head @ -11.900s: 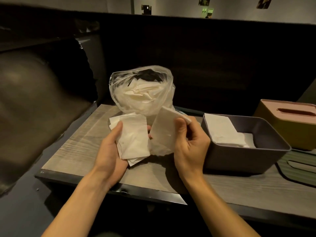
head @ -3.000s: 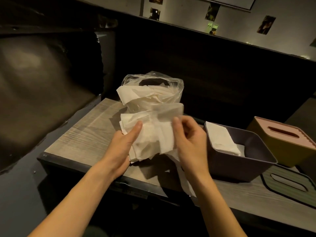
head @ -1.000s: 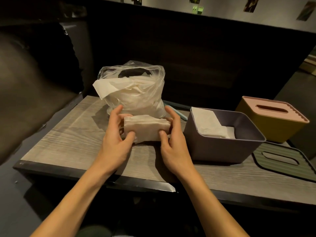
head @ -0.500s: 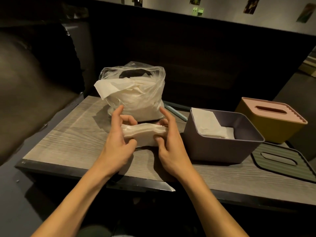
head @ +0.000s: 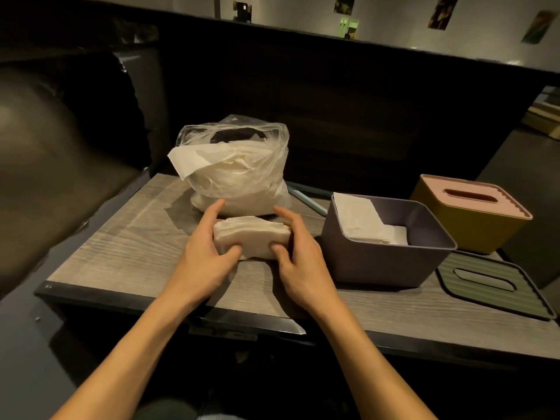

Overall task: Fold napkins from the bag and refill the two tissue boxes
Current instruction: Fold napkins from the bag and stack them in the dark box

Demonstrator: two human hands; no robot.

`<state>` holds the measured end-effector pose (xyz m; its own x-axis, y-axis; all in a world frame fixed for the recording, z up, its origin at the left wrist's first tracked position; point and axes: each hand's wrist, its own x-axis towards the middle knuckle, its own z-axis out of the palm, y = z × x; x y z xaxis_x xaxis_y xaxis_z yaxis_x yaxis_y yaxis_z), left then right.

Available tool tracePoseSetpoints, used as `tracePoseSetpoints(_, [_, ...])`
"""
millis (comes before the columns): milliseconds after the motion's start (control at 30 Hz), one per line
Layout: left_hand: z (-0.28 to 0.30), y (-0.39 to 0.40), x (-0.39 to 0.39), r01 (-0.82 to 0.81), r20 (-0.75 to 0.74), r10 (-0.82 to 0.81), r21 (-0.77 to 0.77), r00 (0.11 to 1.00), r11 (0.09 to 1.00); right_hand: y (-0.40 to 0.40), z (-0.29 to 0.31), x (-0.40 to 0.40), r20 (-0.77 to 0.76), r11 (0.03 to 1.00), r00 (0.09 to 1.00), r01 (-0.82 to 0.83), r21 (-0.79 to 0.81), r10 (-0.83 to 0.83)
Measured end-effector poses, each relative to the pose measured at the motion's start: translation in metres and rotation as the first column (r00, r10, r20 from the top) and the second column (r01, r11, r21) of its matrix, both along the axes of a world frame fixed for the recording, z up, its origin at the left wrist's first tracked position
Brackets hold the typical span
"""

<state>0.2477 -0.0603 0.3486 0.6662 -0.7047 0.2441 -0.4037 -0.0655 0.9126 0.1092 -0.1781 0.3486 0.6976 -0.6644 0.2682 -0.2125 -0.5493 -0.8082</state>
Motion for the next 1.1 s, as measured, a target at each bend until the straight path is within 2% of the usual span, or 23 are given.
tracePoseSetpoints(133, [0.000, 0.002, 0.003, -0.036, -0.071, 0.033, -0.044, 0.997, 0.998, 0.002, 0.004, -0.004, 0.062, 0.992, 0.993, 0.102, -0.067, -0.098])
tracePoseSetpoints(433, [0.035, 0.020, -0.004, 0.070, -0.091, -0.082, -0.132, 0.992, 0.989, 0.019, 0.042, -0.019, 0.140, 0.977, 0.989, 0.077, -0.197, -0.050])
tracePoseSetpoints(567, [0.052, 0.021, -0.006, 0.067, -0.089, -0.079, -0.126, 0.993, 0.990, 0.021, 0.064, -0.029, 0.156, 0.961, 0.987, 0.066, -0.269, -0.024])
tracePoseSetpoints(767, [0.083, 0.007, -0.027, 0.167, -0.076, -0.178, -0.129, 0.981, 0.977, 0.005, 0.089, -0.060, 0.168, 0.948, 0.985, 0.087, -0.307, -0.036])
tracePoseSetpoints(967, [0.109, -0.039, -0.064, 0.260, 0.038, -0.258, -0.092, 0.965, 0.961, -0.029, 0.106, -0.104, 0.133, 0.924, 0.983, 0.168, -0.344, -0.129])
tracePoseSetpoints(1100, [0.120, -0.080, -0.085, 0.354, 0.109, -0.351, -0.014, 0.930, 0.935, -0.056, 0.113, -0.133, 0.115, 0.898, 0.968, 0.251, -0.362, -0.224])
